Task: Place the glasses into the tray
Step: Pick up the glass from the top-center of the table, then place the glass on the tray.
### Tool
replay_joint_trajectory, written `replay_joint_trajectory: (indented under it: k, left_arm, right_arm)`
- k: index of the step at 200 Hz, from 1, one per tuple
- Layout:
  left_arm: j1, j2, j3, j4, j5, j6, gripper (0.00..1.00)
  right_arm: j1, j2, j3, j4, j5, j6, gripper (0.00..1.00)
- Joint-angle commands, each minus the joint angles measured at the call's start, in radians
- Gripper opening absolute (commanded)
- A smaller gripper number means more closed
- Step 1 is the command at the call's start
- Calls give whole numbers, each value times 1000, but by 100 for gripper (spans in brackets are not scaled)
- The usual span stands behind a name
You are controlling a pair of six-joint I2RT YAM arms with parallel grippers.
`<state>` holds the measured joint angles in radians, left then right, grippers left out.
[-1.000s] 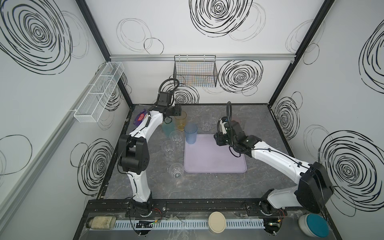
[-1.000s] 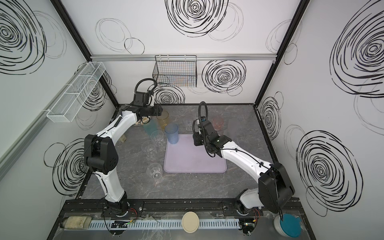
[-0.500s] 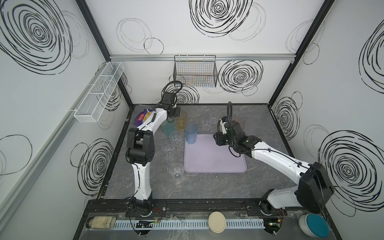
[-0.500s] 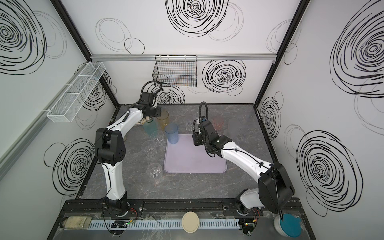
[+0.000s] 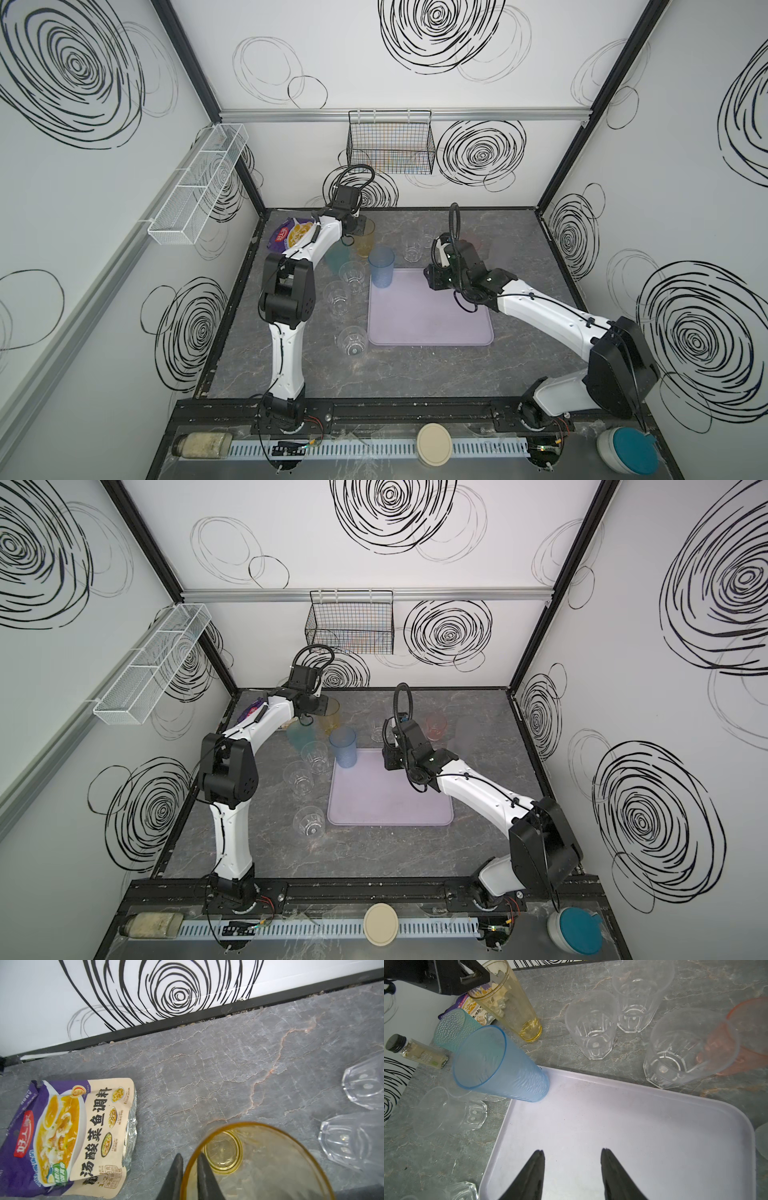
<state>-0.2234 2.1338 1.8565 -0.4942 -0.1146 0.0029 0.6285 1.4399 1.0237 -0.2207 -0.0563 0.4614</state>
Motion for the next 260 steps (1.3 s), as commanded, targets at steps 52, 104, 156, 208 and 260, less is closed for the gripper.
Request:
replay_joint_trajectory:
  k: [52,104,156,208,260]
  left_arm:
    - [-30,-171,40,-34,-76,2,0]
    - [-47,-448,-163,27,-78,-39,0]
    - [-234,-662,-252,-14,-51,-73,0]
    - [-527,-723,-420,-65,27,-197,0]
    - [-522,-745,-684,-19,1,-221,0]
  right_arm:
    - [12,-52,29,-22,44,29,49]
    - [4,-79,-2,-6,80,44,49]
    - [-50,-95,-28,19,79,62,49]
    - [-149,-129,-99,60,43,84,49]
    - [-119,-124,-163,65,55,94,49]
